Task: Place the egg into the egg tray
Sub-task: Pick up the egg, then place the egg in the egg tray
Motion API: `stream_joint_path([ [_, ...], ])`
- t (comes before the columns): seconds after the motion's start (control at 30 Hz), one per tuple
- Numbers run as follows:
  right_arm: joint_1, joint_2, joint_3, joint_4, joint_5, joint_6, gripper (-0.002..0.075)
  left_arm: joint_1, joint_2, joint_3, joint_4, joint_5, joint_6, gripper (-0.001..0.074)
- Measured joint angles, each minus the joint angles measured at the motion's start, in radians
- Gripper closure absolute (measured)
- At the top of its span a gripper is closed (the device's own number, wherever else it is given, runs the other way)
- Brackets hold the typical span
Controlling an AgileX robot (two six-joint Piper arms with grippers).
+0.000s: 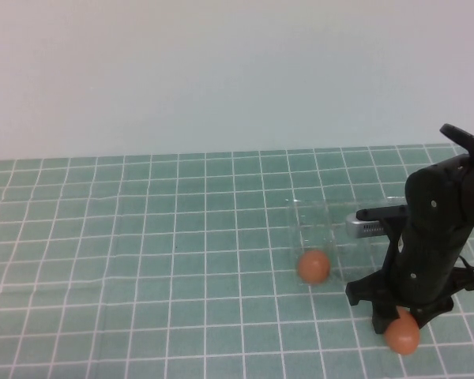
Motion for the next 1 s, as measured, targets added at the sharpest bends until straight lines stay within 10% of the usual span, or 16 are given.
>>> stream_joint_path([
  [0.4,0.000,-0.162,-0.022,-0.027,-0.076,-0.113,0.0377,0.000,0.000,0.000,0.000,0.000,0.000,0.0736],
  [1.0,-0.013,-0.432,0.252,-0.393,-0.792,0.003,0.0378,0.000,0.000,0.000,0.000,0.000,0.000,0.0736],
])
